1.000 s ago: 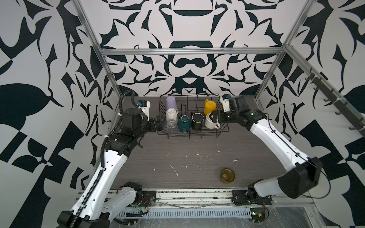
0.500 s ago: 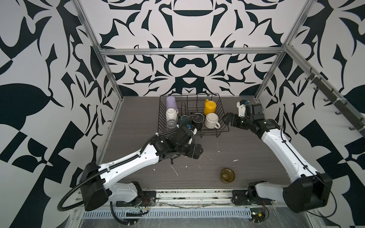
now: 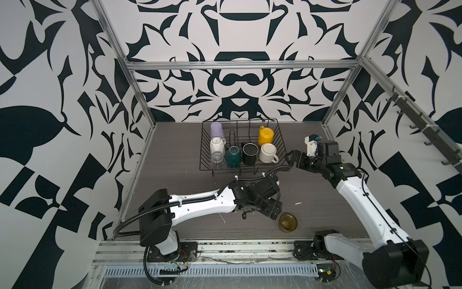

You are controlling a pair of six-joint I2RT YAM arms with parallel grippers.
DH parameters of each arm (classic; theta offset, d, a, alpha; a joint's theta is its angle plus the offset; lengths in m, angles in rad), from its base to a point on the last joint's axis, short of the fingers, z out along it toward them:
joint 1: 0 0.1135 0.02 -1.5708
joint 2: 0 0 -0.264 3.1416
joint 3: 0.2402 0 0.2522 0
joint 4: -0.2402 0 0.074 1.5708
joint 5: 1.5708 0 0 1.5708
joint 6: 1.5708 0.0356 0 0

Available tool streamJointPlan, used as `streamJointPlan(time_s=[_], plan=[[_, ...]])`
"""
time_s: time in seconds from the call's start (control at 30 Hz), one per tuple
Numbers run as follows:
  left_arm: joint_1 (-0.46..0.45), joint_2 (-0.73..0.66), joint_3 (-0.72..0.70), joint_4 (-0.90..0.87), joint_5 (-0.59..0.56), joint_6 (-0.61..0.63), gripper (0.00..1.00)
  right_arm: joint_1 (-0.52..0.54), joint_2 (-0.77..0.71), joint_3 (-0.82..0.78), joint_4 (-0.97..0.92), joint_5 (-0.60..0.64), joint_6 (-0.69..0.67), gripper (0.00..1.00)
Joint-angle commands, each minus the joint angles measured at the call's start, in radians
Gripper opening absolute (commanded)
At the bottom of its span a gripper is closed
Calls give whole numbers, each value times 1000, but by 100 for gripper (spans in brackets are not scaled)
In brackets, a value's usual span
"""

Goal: Load cups into a dish rack
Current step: Pick up the cup from the bottom-right of the table.

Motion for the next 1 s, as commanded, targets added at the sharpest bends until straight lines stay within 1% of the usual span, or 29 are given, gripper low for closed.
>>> streamJointPlan(time_s=[0.0, 0.37, 0.4, 0.53, 0.83, 0.97], plan=[[-31, 37, 33, -12, 1, -12, 86, -12, -50, -18, 22, -16, 5, 99], [-79, 153, 87, -30, -1, -4, 86, -27, -128, -67, -6, -19, 0, 100], [-82, 163, 93, -37, -2, -4, 82, -29, -134, -68, -10, -16, -2, 100], [-87, 193, 119, -60, -28, -9, 81, -35, -165, -72, -23, -9, -5, 99], [-87, 267, 174, -91, -48, -13, 79, -38, -255, -80, -44, 2, 21, 100], [-87, 295, 199, -101, -54, -16, 76, -38, -285, -74, -63, 5, 21, 100]])
